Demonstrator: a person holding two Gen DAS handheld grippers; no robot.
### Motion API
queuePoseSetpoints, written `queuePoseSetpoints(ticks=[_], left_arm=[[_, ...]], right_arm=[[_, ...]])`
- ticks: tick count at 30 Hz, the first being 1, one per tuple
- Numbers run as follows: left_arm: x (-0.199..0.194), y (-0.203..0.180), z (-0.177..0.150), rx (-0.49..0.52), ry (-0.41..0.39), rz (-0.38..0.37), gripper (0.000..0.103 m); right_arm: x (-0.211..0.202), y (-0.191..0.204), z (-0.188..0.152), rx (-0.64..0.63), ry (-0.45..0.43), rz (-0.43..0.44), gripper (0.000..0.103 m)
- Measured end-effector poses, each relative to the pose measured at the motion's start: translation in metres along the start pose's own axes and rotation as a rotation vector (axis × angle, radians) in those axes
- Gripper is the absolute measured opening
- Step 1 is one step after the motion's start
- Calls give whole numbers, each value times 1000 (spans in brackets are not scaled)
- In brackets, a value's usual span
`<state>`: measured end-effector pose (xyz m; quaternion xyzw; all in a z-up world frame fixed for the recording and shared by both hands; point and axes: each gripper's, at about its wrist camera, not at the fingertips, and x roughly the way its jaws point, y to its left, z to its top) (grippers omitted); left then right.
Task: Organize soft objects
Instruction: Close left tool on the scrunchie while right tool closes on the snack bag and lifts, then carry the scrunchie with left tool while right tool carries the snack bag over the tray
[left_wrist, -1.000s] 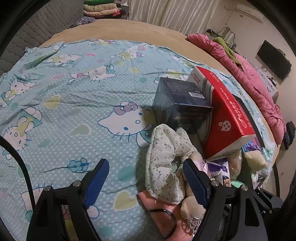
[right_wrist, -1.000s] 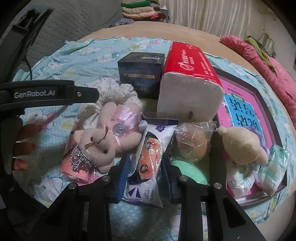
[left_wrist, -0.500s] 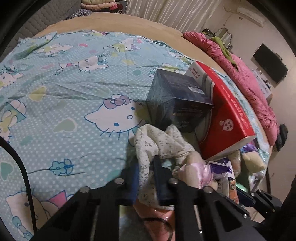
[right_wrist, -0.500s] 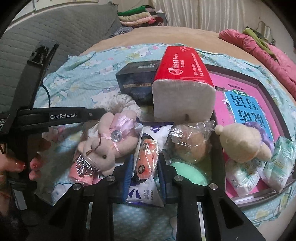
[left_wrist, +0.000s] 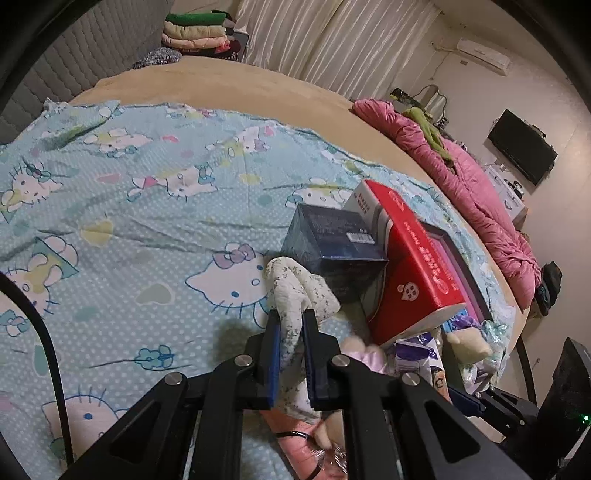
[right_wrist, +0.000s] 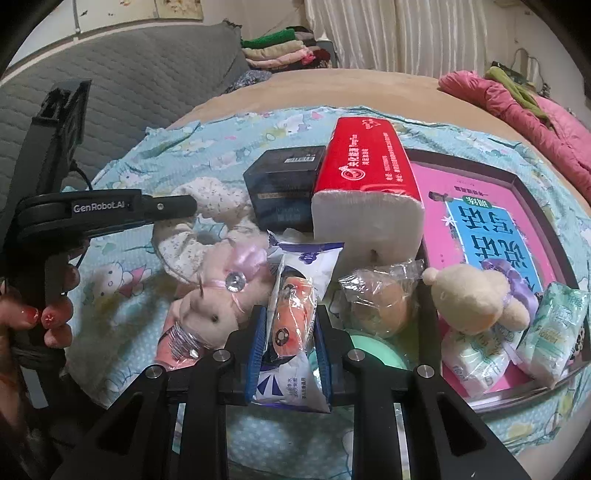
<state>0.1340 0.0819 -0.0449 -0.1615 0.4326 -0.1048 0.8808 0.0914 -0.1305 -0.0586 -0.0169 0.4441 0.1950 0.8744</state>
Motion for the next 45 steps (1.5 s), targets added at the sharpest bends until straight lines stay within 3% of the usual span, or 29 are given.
queuePoseSetpoints(ticks=[14,26,45], left_arm=[[-31,0,5,4,-75,42,11],[-68,-32,9,46,-135,74,11],[-84,-112,2,167,-152,8,11]], right_arm=[[2,-2,-4,6,28,40,26],[-33,-11,5,33,-103,72,26],[-80,-50,11,121,-249,71,26]])
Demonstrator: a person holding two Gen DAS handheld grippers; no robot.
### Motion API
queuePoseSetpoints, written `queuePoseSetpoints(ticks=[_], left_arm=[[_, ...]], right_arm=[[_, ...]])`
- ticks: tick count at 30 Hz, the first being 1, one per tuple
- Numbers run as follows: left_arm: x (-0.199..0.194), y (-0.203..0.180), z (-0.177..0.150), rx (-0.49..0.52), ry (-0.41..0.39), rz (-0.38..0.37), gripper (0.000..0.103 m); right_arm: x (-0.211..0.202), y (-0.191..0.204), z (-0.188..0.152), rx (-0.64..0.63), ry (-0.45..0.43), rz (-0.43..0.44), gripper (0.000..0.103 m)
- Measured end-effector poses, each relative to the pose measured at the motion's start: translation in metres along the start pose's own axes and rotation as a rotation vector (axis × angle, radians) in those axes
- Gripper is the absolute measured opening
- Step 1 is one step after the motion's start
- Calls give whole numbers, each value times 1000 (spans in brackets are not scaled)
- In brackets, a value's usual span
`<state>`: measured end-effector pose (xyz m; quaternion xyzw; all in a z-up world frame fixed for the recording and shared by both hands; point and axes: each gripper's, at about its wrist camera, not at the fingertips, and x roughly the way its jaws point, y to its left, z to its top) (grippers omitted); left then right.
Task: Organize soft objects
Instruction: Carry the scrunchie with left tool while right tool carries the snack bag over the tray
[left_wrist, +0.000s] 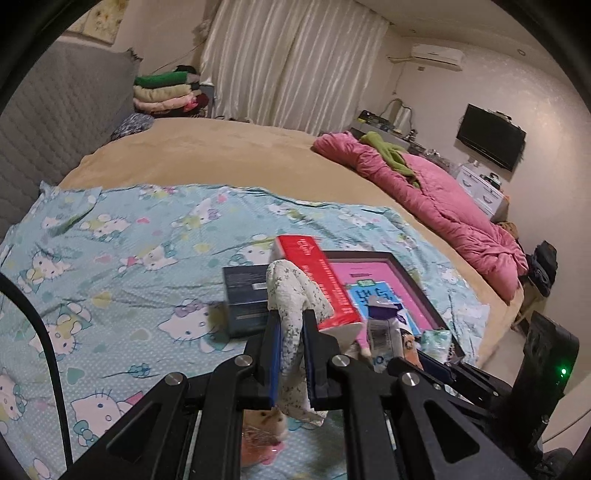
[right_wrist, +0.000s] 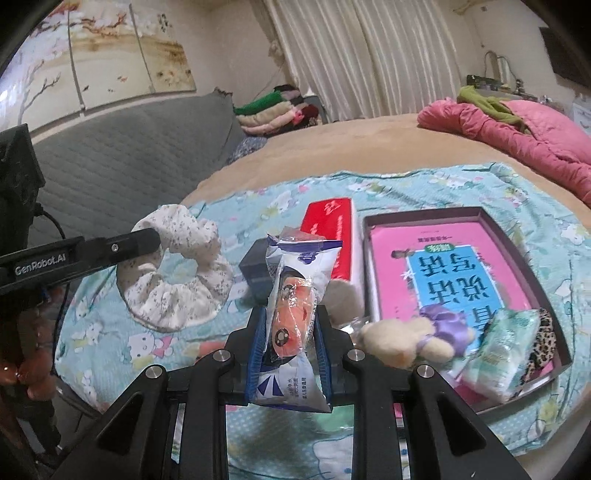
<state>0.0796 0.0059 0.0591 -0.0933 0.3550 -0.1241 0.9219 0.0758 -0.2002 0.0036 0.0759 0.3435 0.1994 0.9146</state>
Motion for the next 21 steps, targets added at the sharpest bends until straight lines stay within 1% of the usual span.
queuePoseSetpoints(ticks=[9,15,21], left_arm=[[1,-42,1,58,2,-45,11],[2,-61,2,81,2,-69,11],[4,-79,4,99,-1,-94,11]], right_arm=[[-20,-23,8,47,-61,-23,26],[-31,-36,12,74,-90,-33,26],[-44,-46,18,84,-118,-63,26]])
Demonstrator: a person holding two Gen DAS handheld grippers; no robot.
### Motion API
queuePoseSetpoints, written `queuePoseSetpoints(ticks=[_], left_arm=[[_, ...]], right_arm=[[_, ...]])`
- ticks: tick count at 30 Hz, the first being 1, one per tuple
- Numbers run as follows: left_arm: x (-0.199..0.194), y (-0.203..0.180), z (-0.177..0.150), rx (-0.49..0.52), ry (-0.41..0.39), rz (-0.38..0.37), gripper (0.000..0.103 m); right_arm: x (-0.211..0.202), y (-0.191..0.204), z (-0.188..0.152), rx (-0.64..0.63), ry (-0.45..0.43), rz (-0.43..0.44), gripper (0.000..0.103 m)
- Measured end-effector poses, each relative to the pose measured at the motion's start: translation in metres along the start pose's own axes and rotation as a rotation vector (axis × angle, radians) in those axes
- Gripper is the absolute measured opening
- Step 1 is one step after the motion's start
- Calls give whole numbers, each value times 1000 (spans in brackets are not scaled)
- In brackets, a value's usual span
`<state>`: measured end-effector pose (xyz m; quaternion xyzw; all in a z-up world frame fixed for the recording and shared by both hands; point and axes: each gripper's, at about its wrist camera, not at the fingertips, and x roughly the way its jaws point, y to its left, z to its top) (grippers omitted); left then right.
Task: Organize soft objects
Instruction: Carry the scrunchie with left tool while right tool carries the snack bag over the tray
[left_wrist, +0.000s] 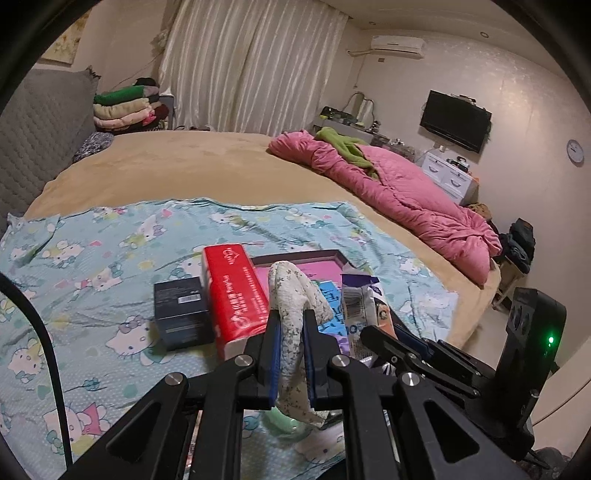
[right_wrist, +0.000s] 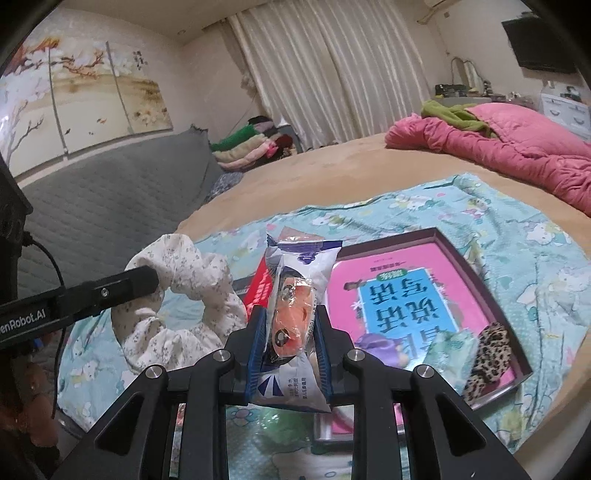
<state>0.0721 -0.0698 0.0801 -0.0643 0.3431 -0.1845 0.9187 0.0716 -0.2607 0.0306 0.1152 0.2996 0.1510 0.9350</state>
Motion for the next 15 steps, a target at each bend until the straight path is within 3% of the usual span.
queuePoseSetpoints(ticks=[15], left_arm=[[13,-39,9,36,1,-72,11]], right_arm=[[-35,-36,17,75,-70,-57,26]])
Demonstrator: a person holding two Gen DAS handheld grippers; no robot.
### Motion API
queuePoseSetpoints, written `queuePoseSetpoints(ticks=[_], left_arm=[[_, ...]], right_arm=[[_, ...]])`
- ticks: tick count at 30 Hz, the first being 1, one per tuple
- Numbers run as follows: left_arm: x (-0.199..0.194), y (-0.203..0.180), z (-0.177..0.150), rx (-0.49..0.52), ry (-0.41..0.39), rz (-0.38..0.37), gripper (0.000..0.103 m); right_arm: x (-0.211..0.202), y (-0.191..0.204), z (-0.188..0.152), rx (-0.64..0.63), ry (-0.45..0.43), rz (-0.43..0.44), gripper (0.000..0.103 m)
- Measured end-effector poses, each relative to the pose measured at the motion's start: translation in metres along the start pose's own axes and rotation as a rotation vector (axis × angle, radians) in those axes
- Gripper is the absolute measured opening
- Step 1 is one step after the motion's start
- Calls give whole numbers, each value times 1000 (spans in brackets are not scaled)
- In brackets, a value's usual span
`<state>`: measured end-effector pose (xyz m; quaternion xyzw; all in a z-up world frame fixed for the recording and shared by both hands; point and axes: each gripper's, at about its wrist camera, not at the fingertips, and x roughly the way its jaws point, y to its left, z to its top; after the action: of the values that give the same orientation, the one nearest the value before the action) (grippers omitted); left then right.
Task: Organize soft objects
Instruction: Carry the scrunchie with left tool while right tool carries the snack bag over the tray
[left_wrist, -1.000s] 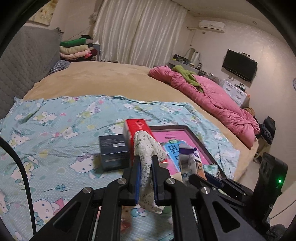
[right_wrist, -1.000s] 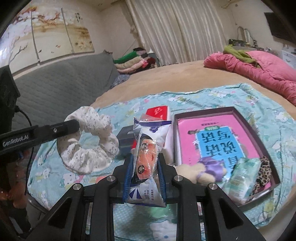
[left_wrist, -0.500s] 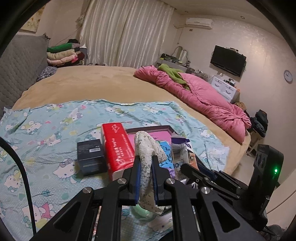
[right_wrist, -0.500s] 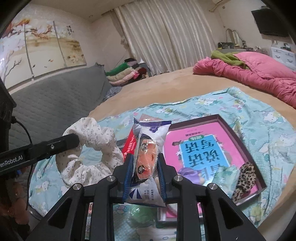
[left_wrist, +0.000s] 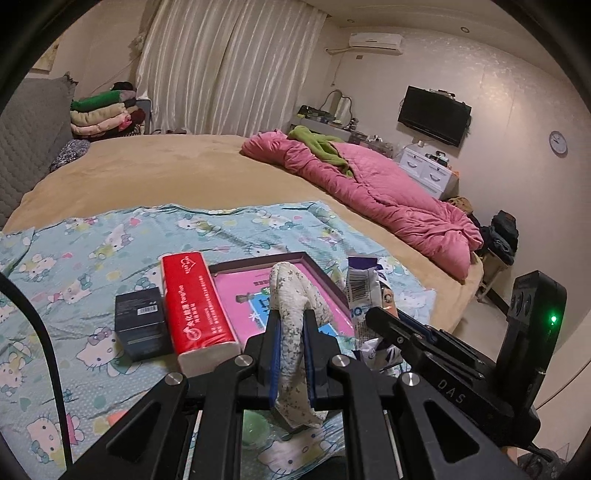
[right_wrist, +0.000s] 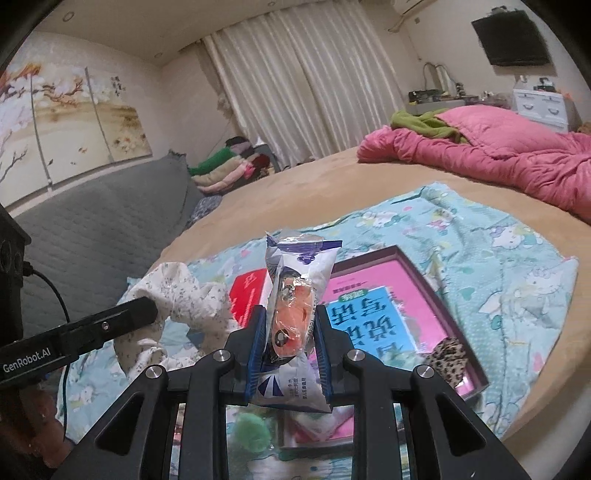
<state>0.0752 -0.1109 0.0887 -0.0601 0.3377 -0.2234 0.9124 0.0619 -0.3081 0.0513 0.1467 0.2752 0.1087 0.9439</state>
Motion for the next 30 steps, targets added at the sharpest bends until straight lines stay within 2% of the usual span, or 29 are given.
queuePoseSetpoints(ticks=[17,30], left_arm=[[19,-29,6,41,12,-53,11],[59,-41,-19,64,122,-63,11]], right_arm=[[-23,-34,11,45,-53,-63,26],[-25,-60,5,82,-56,-115,26]])
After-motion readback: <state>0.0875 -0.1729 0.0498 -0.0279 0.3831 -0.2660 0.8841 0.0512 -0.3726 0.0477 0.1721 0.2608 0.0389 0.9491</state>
